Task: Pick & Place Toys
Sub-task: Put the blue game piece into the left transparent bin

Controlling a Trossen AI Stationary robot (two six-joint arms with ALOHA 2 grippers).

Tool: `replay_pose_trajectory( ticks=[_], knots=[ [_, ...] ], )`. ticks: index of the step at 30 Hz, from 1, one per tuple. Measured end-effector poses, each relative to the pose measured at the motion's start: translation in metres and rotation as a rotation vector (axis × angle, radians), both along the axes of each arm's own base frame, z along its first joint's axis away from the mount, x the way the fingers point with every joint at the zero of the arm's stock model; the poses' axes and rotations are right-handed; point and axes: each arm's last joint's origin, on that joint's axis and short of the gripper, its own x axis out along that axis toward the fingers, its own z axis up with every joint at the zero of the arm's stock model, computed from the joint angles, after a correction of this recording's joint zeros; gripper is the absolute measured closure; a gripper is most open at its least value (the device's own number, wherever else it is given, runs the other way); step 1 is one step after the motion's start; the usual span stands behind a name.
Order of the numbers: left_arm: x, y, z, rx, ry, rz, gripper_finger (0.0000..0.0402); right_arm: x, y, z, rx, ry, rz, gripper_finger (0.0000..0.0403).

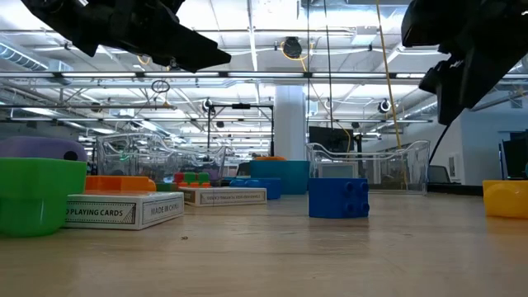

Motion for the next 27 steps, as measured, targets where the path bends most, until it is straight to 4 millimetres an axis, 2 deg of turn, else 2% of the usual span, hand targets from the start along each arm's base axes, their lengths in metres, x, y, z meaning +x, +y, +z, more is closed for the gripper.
replay_pose_trajectory(
  ticks=[6, 9, 15, 21, 27],
  knots=[
    [0.0, 0.0, 0.0, 0.0, -0.001, 0.0, 0.0133, -0.004, 0.002, 0.021, 0.008, 0.066, -0.041, 0.019],
    [0.0, 0.0, 0.0, 0.0, -0.001, 0.001, 0.0133, -0.006, 0.007, 0.024, 0.02, 0.073, -0.046, 0.019],
    [0.0, 0.0, 0.0, 0.007, -0.002, -0.001, 0.0133, -0.005, 0.013, 0.013, 0.089, 0.212, -0.109, 0.019],
    [0.0, 0.0, 0.0, 0.024, -0.006, -0.004, 0.0133, -0.008, 0.006, 0.002, 0.142, 0.407, -0.206, 0.019],
    [0.0, 0.0, 0.0, 0.045, -0.009, -0.007, 0.0133, -0.012, 0.003, 0.003, 0.149, 0.447, -0.281, 0.019]
  ],
)
